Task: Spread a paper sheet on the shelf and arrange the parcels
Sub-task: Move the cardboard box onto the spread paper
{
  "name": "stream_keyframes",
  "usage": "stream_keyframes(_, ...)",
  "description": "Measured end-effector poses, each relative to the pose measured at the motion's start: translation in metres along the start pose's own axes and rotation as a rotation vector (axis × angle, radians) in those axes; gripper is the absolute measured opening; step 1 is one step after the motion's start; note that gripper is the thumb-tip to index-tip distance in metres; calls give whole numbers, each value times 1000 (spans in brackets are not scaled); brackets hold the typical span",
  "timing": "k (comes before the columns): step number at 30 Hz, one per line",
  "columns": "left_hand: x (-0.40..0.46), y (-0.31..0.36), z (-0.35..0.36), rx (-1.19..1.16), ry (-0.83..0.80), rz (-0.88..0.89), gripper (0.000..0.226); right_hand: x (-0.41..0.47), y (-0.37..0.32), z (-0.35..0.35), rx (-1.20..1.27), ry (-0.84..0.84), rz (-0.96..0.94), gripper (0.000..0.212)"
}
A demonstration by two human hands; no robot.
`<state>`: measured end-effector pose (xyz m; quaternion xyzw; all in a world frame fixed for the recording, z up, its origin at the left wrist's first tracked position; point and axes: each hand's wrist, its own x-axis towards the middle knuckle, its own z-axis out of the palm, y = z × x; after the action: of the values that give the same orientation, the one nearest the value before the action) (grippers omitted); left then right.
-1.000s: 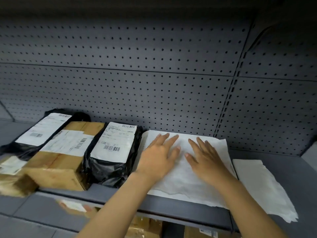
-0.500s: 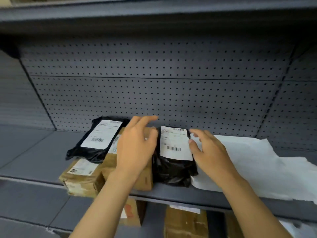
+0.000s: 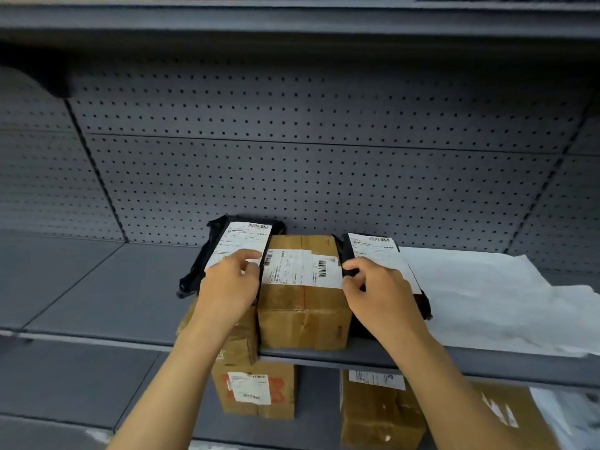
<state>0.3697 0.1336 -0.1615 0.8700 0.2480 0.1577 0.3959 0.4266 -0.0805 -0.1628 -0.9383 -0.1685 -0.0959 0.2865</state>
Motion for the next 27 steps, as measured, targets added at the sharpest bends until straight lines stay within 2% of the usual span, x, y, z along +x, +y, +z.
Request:
stream_keyframes(4,-2,-10,6,63,-67,-35,35,-4,0,8,-140,10,41,32)
stream_keyframes(8,-1,-13,9,159,-57,-5,38,-3,-7,11,-259,24,55,30)
stream_keyframes(12,1,-14,10,7,-52,-71,38,-4,-10,16,-317,-34,64,32)
stream_keyframes(15,1,-11,9,-153,-19,-95,32,-7,-13,23,-249,-79,63,36)
stream_keyframes(18,-4,-10,10,-255,33,-81,31,-11,-13,23,-197,-40,78,40)
stream_keyframes(23,-12,-7,14,-328,116,44,33,-14,-14,14,-101,-23,106,41)
stream_keyframes(27,-16,-1,21,-514,123,65,28,-25,-11,5,82,-25,155,40)
